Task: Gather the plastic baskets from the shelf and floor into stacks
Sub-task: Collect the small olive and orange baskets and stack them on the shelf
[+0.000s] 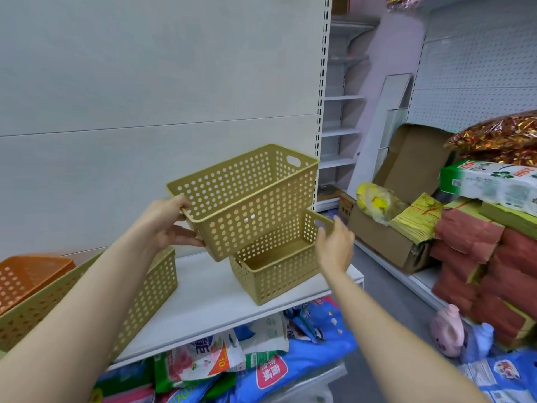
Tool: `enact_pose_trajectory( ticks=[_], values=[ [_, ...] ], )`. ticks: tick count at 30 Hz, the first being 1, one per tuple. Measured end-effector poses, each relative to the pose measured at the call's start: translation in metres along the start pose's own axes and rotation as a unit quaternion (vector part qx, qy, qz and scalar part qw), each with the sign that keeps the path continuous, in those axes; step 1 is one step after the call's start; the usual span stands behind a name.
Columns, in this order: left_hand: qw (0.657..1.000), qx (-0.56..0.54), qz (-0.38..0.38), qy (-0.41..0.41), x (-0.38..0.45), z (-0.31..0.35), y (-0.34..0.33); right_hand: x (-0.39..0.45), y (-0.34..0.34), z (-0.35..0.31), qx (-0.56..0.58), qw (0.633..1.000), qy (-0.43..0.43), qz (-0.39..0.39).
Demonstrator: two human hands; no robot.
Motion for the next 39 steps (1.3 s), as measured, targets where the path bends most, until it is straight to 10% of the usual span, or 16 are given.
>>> enact_pose_trajectory(
  ticks=[7,16,22,29,39],
  values=[
    [1.0,0.017,-0.022,0.009,0.03,0.001,-0.021,0.085,-0.005,0.042,0.016,0.985,-0.024,-0.169],
    [0.996,0.066,-0.037,0.037,0.048,-0.005,-0.038,0.055,-0.002,0.045,0.057,0.992,-0.081,-0.079],
    [0.99,0.129,-0.037,0.04,0.048,-0.01,-0.032,0.078,0.012,0.004,0.392,0.901,-0.112,-0.145],
    [0.991,0.131,-0.01,-0.007,0.054,-0.048,-0.045,0.065,0.011,0.004,0.2,0.975,-0.026,-0.089],
    [0.984,0.141,0.009,-0.109,0.063,-0.15,-0.051,0.041,-0.015,0.042,0.232,0.964,-0.059,-0.119]
  ],
)
Point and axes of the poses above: each hand's wrist, its own x-axis towards the middle knuckle, its own y-axis out of the back of the hand, z = x × y, the point moved 4 cm from there along x, towards the middle knuckle, and after that the axes turned 3 degrees about -z, right-handed, at the moved point
